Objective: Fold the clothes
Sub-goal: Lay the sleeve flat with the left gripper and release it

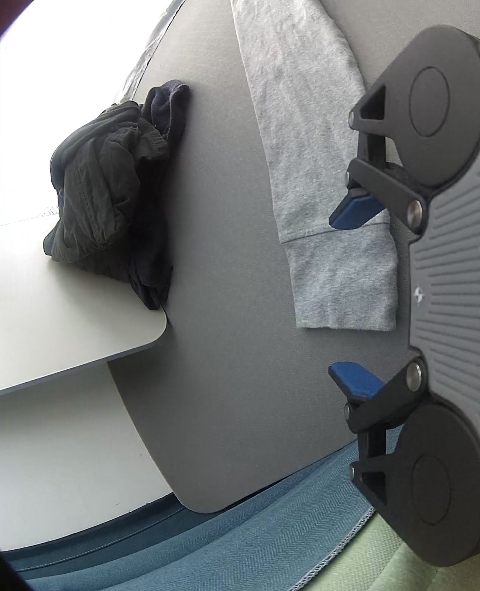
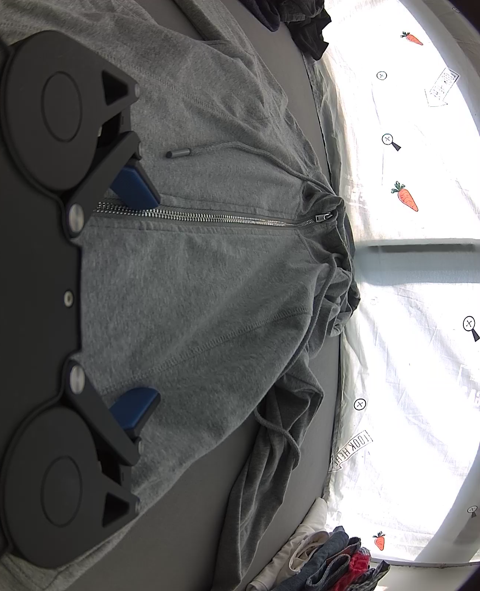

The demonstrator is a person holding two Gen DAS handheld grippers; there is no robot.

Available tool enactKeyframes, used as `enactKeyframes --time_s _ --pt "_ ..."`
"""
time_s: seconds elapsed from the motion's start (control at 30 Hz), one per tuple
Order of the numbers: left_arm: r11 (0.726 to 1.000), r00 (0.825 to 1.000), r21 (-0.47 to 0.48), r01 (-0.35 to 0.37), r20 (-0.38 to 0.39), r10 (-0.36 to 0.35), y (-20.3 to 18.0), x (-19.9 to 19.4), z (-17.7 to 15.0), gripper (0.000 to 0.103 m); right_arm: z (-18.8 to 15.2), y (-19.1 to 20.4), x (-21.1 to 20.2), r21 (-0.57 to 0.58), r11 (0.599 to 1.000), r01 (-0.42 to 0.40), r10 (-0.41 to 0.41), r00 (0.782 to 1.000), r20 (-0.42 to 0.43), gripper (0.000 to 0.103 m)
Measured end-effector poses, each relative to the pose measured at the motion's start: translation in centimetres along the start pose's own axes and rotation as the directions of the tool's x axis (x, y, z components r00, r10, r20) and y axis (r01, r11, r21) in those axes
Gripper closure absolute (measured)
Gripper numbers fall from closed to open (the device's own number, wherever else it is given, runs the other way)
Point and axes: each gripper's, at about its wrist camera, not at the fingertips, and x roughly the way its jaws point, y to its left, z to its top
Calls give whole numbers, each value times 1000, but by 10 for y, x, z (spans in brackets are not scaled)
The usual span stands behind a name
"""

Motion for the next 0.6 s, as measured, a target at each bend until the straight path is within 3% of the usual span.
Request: enactKeyframes --time_s 0.17,0.33,0.43,0.5,0.6 --pt "989 991 89 121 55 -126 -33 -13 7 21 0 0 0 3 1000 -3 3 1000 -3 0" --pt "953 965 198 231 75 -250 -87 -38 6 21 9 -5 1 -12 999 -36 35 997 -68 0" --pt "933 948 219 285 77 -308 -121 -57 3 19 18 -21 -7 13 991 -130 130 982 -135 2" --pt "920 937 228 320 65 -342 -149 -70 -3 18 23 -38 -20 65 979 -193 200 971 -128 9" --pt "889 920 278 364 41 -390 -194 -95 -19 17 28 -68 -43 98 962 -256 265 960 -91 10"
